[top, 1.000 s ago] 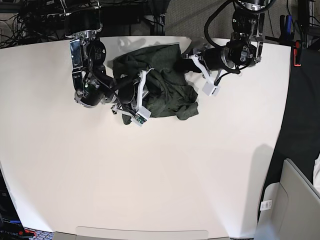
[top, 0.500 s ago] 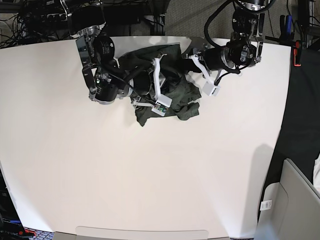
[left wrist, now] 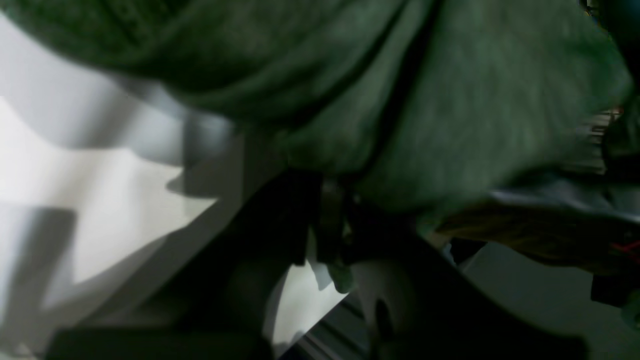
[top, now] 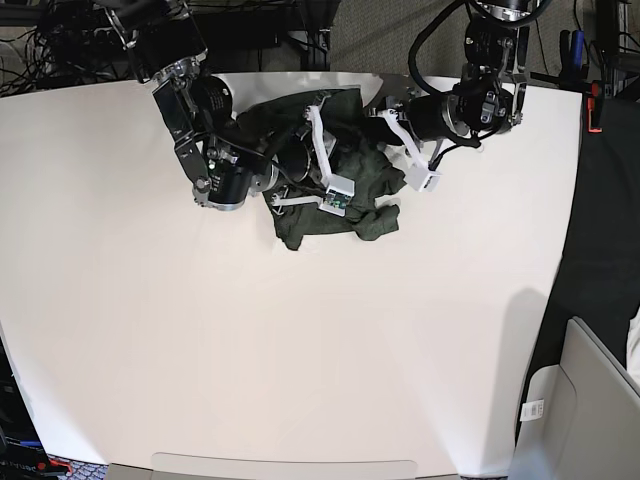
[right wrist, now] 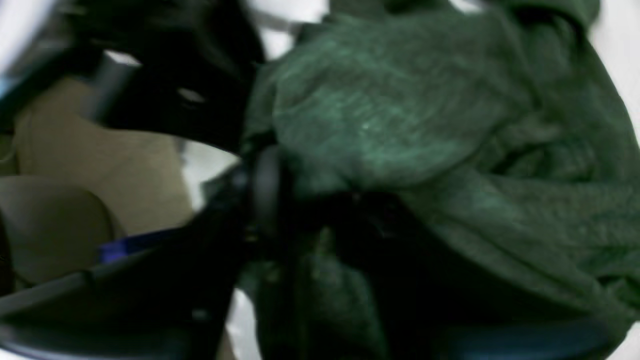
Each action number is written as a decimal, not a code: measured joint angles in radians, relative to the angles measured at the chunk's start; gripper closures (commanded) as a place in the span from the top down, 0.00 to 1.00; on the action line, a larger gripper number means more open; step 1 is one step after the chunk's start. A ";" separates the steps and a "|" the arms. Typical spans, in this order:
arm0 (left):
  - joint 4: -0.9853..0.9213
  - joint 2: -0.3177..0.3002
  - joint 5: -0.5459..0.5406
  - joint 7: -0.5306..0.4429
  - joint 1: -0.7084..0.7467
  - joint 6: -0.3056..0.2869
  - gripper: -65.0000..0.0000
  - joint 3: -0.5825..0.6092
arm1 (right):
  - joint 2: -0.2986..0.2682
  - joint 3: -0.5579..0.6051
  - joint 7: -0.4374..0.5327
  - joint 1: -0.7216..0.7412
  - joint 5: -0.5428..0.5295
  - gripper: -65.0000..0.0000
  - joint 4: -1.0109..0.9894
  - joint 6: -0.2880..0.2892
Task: Fold the T-shirt properly
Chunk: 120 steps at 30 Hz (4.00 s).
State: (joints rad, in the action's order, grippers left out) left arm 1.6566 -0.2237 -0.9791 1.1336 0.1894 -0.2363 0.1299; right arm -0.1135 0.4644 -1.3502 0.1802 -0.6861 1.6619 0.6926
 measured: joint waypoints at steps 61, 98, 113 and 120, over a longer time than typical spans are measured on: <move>0.349 0.057 0.023 0.014 -0.016 0.000 0.10 -0.082 | 0.024 -0.315 0.091 0.151 0.137 0.15 -0.186 0.000; 0.188 -0.126 0.023 -0.092 0.175 0.010 0.10 0.078 | 0.023 -0.323 0.091 0.156 0.135 0.15 -0.220 0.000; 0.375 -0.082 -0.005 -0.091 0.240 0.004 0.10 -0.034 | 0.066 -0.323 0.115 0.212 0.180 0.15 -0.224 0.000; 0.375 -0.053 -0.140 -0.091 0.182 0.000 0.10 0.066 | 0.166 -0.320 0.124 0.259 0.374 0.15 -0.257 0.000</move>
State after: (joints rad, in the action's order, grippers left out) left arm 2.0315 -0.2771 -1.1187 1.0424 0.3710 -0.2367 0.1955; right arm 0.0521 0.1444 -1.2259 0.4389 -0.3119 1.4044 0.6926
